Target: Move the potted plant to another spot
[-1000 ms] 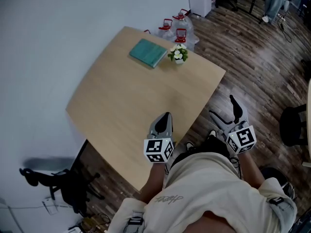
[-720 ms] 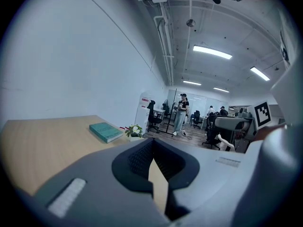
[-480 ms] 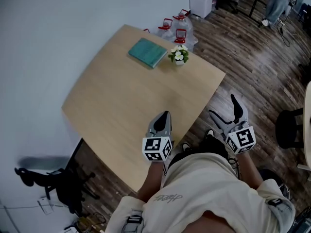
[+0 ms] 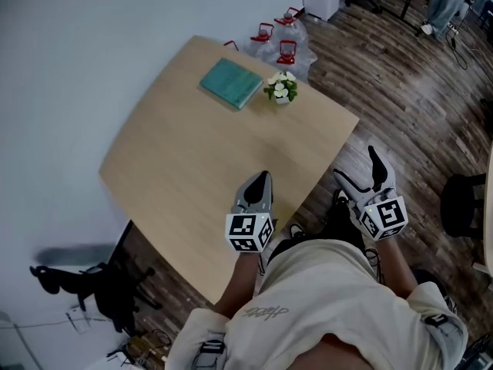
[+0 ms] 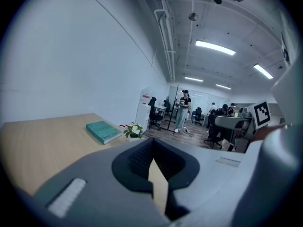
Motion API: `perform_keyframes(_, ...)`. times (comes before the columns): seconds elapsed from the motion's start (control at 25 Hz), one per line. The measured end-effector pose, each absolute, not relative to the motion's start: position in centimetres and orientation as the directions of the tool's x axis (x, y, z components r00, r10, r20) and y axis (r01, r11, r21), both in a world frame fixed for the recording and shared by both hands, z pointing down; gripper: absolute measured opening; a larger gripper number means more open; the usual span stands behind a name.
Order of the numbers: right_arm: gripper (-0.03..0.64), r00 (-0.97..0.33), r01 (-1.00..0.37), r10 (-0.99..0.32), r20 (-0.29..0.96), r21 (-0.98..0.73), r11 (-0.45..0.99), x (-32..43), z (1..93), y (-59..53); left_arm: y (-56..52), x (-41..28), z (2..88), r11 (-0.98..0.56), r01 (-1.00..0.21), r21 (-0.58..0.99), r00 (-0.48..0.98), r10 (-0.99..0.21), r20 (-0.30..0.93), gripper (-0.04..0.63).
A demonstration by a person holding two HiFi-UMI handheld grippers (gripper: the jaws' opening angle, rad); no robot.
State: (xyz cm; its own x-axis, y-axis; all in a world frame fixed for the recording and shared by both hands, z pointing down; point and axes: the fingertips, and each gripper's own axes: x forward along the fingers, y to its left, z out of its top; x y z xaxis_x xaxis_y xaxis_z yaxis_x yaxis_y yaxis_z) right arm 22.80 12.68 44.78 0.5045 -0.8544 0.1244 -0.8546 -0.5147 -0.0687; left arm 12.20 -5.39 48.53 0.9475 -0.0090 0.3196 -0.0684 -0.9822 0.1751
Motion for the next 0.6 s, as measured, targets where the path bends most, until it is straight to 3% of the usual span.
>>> perform_keyframes(0.6,0.451,0.411,-0.900,-0.901,0.141,-0.096,-0.425,36.4,46.1,14.5,-1.9,23.2,47.7,-0.979,-0.175,0.102,0.917,-0.124,0.379,0.014)
